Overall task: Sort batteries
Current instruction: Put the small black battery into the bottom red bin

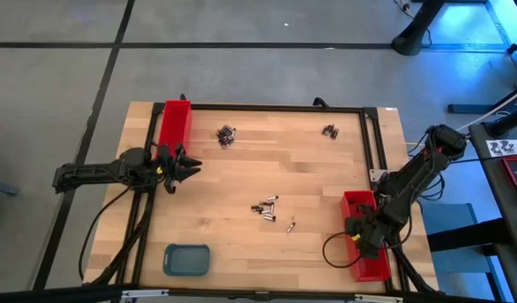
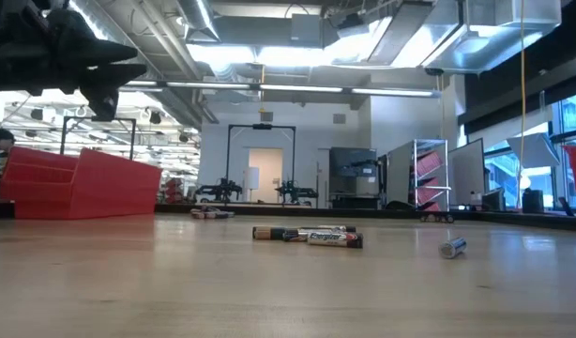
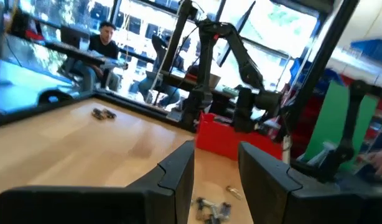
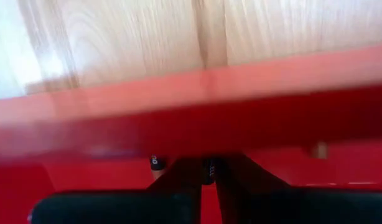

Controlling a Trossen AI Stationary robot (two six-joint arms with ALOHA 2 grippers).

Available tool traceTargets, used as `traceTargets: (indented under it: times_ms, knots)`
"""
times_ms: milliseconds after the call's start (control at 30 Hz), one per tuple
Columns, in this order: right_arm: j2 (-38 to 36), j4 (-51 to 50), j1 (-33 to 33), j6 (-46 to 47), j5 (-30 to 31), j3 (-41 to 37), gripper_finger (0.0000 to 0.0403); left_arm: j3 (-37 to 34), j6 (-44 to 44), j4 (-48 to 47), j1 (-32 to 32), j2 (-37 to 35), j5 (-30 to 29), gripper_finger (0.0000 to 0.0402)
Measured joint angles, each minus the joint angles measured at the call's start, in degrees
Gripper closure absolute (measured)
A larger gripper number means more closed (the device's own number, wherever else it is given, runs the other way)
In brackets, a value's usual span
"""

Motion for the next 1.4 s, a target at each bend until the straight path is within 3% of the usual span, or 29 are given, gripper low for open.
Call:
traceTargets:
  times_ms: [133, 300, 433, 633, 933, 1033, 1267, 1400]
  knots:
    - [0.0, 0.2, 0.0, -1.2, 0.2, 0.0, 0.0357, 0.0, -8.5, 0.0, 0.0, 0.0, 0.0, 0.0288]
    - [-0.1, 0.1, 0.0, -1.6, -0.6, 0.0, 0.0297, 0.0, -29.3, 0.0, 0.0, 0.0, -1.0, 0.0288]
    - [-0.1, -0.1, 0.0, -1.7, -2.9, 1.9, 0.0275, 0.0, -38.1, -0.1, 0.0, 0.0, -2.8, 0.0288]
    - [-0.1, -7.5, 0.0, -1.5, -5.4, 10.4, 0.0281, 0.0, -39.2, -0.6, 0.0, 0.0, -6.1, 0.0288]
    - [-0.2, -28.9, -2.8, 3.6, -3.9, 34.2, 0.0284, 0.2, -34.2, -0.8, 0.0, 0.2, -11.3, 0.0288]
    - [-0.2, -35.9, -6.3, 6.5, 5.2, 42.3, 0.0284, 2.0, -30.1, -0.9, 0.0, 2.6, -13.3, 0.0288]
    - [-0.3, -42.0, -17.8, 10.8, 40.4, 49.9, 0.0284, 11.5, -19.2, -1.1, 0.0, 18.7, -16.5, 0.0288]
    - [0.2, -42.0, -25.9, 10.0, 49.9, 49.9, 0.0285, 20.9, -13.6, -6.3, 0.4, 32.1, -17.4, 0.0288]
